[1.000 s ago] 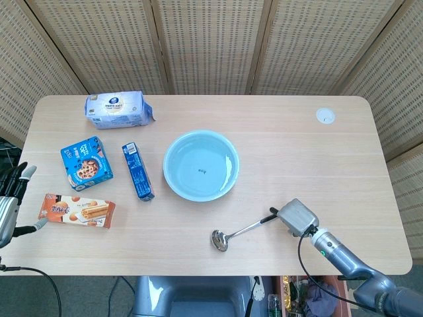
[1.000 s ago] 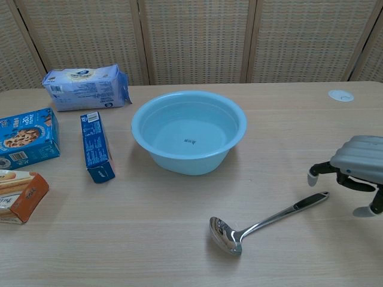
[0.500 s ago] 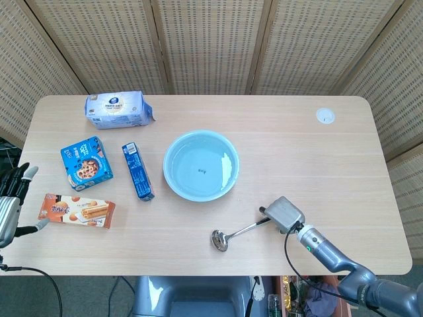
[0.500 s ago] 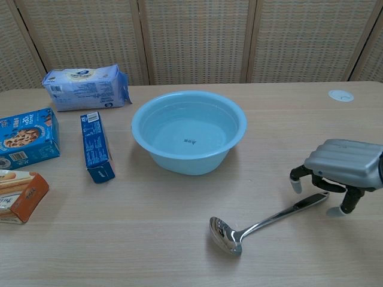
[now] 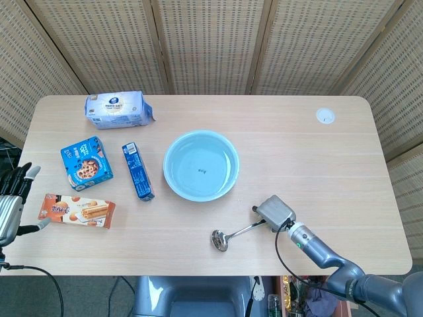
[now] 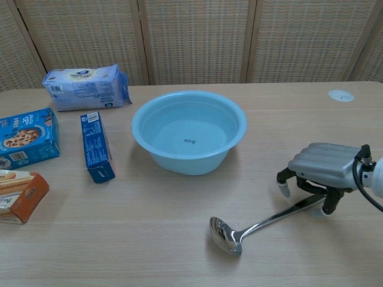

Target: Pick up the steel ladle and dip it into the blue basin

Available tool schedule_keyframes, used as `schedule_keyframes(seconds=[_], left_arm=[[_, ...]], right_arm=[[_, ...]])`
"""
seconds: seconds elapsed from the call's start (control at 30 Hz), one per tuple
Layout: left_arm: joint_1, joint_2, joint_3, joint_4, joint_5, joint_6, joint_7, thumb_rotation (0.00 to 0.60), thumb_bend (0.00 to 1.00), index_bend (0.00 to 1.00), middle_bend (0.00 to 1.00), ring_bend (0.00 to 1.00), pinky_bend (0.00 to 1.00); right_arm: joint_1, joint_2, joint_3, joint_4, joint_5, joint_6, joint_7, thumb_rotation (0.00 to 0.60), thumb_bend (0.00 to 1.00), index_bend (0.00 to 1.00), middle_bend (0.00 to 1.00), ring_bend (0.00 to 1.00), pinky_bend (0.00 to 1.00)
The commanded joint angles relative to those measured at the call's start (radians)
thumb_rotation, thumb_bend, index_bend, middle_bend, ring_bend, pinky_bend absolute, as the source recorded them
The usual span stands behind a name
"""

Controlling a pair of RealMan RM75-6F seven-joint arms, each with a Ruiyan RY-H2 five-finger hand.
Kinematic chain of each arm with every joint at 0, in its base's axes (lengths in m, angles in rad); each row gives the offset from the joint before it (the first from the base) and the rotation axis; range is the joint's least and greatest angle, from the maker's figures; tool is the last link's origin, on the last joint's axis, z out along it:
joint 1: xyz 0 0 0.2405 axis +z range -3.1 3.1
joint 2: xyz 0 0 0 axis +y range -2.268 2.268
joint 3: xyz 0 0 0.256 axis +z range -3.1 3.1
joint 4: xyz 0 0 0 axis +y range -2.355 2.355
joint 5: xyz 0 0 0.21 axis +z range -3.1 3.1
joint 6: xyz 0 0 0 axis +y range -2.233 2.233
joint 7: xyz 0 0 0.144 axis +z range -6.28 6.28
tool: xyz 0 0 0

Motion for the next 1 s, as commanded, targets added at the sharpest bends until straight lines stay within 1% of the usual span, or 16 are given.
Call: schedule_keyframes(seconds=[0.03,0.23,0.67,0.9,0.97,1.0], left_arm=[[-0.001,0.001,-0.001,0.000,-0.003,-0.001,-0.001,0.600,0.00,0.00,0.00,0.00,0.00],[-0.002,0.003,-0.001,0.002,-0.007,-0.004,-0.008,0.600,0.00,0.00,0.00,0.00,0.00],[-0.005,0.004,0.001,0.002,-0.008,-0.008,-0.011,0.600,0.00,0.00,0.00,0.00,0.00],[-0.007,0.002,0.001,0.003,-0.012,-0.010,-0.007,0.600,0.00,0.00,0.00,0.00,0.00],[-0.008,0.002,0.000,0.002,-0.014,-0.011,-0.005,0.600,0.00,0.00,0.00,0.00,0.00],[-0.008,0.001,0.000,0.003,-0.014,-0.011,-0.005,0.600,0.00,0.00,0.00,0.00,0.00]], right_arm=[[0.009,-0.010,0.001,0.008,0.011,-0.010,-0.017,0.600,0.24,0.44,0.86,0.79,1.00],[0.015,-0.027,-0.003,0.027,0.034,-0.022,-0.043,0.600,0.30,0.47,0.86,0.79,1.00],[0.029,-0.033,-0.013,0.033,0.067,-0.034,-0.059,0.600,0.30,0.48,0.86,0.79,1.00],[0.033,-0.036,-0.034,0.034,0.049,-0.023,-0.048,0.600,0.30,0.48,0.86,0.79,1.00],[0.036,-0.038,-0.037,0.034,0.045,-0.020,-0.042,0.600,0.31,0.48,0.86,0.79,1.00],[0.037,-0.038,-0.038,0.034,0.044,-0.019,-0.041,0.600,0.33,0.48,0.86,0.79,1.00]])
